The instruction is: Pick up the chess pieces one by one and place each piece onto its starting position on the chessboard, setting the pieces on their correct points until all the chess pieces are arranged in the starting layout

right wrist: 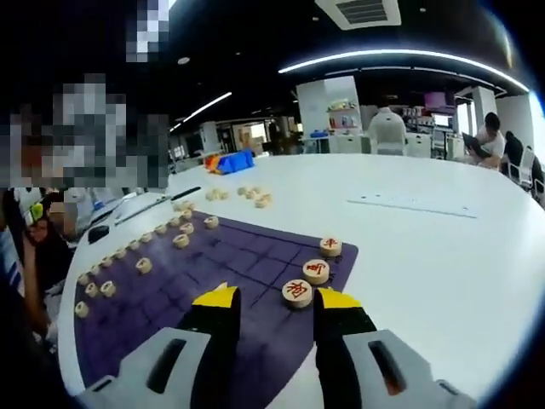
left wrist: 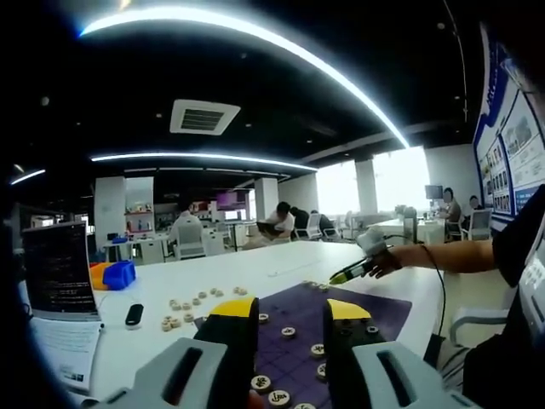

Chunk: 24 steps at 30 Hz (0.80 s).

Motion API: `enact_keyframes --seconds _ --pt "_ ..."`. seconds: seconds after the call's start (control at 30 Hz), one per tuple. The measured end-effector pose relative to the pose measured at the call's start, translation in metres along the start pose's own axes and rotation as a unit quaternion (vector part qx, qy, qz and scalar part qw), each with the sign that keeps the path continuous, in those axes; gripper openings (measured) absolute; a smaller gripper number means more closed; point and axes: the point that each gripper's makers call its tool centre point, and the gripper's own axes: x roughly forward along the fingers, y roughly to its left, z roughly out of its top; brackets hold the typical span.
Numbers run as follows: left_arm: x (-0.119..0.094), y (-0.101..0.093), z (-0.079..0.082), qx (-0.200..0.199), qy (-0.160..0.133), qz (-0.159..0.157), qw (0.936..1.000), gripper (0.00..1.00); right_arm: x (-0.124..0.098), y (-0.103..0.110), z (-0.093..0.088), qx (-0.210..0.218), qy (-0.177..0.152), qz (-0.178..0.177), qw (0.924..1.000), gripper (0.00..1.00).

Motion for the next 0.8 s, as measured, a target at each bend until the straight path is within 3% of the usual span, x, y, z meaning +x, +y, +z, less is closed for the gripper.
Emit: enact_keyframes --seconds 0.1,0.23,0.37,0.8 --pt "-0.001 0.002 0.001 -0.001 -0.001 0.003 1.0 0.32 -0.011 0.006 0.002 -0.027 -0.012 -0.004 0.9995 0.35" --pt "-0.003 0.003 0.001 -0.001 -0.002 0.006 1.0 0.32 -0.027 0.019 0.009 -0.017 -0.039 0.005 0.9991 0.34" --pt "-0.003 0.005 0.0 -0.002 -0.002 0.008 1.0 0.32 -0.044 0.031 0.014 -0.084 -0.049 -0.007 0.9952 0.34" --pt "-0.01 0.015 0.002 -0.003 -0.005 0.022 0.9997 0.32 -0.093 0.061 0.013 -0.124 -0.089 -0.03 0.9879 0.34"
